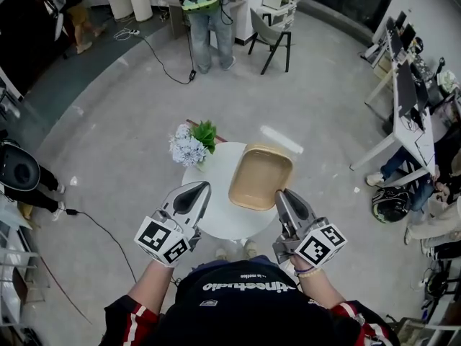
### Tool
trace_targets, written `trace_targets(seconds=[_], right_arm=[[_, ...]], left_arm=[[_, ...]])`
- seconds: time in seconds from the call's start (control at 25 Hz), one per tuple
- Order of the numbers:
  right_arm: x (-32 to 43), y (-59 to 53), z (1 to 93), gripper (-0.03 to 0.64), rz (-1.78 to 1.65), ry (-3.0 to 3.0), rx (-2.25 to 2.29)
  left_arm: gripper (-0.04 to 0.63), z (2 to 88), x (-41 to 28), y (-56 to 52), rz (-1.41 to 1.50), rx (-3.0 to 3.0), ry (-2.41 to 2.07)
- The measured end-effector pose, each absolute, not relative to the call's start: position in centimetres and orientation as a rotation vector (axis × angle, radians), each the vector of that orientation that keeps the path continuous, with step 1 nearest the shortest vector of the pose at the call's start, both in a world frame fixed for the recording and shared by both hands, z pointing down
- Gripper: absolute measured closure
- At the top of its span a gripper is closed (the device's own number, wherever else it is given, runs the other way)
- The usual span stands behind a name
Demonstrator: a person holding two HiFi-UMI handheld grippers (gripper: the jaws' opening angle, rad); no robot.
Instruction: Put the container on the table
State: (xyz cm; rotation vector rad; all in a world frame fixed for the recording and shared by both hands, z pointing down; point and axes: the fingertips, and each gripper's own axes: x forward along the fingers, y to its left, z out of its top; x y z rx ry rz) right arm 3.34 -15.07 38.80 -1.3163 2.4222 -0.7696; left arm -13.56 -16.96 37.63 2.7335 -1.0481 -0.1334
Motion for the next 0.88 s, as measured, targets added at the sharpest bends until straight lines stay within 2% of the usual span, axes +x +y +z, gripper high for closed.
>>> trace_targets(seconds=[0.52, 0.88], right_arm=[[6.3, -19.8, 39.8, 0.563, -0.863, 2.45, -1.262], [7.0, -21.8, 43.3, 0.563, -0.999, 2.44, -1.268]], left_arm=[[0.572, 39.0, -9.3, -20.0, -0.079, 2.766, -1.124], [0.572, 41.1, -8.7, -22.0, -0.135, 2.793, -1.2]])
